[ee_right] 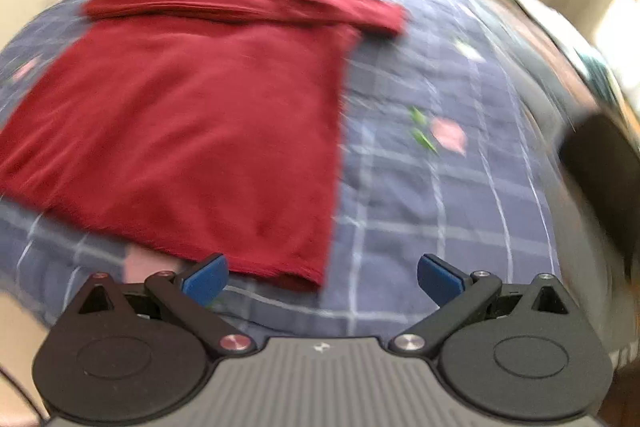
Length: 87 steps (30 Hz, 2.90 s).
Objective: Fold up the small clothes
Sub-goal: 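Open the left gripper and move both tools over the folded sweater, then move the right gripper to the sweater hem and grasp it, then grasp the hem with the left gripper while the right gripper holds the hem, then lift the hem with both grippers and fold it over toward the collar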
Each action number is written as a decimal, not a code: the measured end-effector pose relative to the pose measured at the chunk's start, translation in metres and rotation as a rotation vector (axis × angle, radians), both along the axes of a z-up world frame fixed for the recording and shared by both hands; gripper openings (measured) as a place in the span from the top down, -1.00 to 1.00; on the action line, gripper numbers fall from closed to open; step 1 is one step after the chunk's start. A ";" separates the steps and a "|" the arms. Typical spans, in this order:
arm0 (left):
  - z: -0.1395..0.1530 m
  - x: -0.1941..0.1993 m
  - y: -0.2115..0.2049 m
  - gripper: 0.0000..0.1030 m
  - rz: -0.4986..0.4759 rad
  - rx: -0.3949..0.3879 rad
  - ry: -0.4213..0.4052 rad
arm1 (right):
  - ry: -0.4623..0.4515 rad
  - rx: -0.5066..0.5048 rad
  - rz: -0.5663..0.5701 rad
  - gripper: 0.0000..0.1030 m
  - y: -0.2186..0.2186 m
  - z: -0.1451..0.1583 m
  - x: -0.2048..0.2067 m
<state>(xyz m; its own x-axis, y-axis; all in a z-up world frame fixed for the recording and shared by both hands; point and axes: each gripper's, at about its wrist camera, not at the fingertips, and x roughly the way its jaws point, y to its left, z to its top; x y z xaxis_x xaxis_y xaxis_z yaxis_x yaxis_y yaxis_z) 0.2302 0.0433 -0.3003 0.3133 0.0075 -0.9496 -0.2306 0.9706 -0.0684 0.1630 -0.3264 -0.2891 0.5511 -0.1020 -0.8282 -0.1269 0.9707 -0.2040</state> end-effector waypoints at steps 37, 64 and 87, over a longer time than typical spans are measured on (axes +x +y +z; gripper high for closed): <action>-0.014 -0.036 -0.141 -0.99 -0.652 0.116 -0.196 | -0.155 0.114 0.280 0.74 0.023 0.015 0.017; -0.019 -0.021 -0.129 0.05 -0.721 0.419 -0.298 | 0.025 0.060 0.372 0.05 0.009 -0.022 0.029; 0.017 -0.058 -0.127 0.92 -0.908 0.345 -0.335 | 0.065 0.020 0.475 0.90 -0.011 0.028 -0.027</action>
<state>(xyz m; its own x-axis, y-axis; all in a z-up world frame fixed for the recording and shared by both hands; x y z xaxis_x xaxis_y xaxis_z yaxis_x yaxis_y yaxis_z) 0.1725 -0.0841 -0.2833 0.5856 -0.1086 -0.8033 0.5798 0.7487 0.3214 0.1357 -0.3374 -0.2607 0.4795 0.1653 -0.8618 -0.5697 0.8056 -0.1625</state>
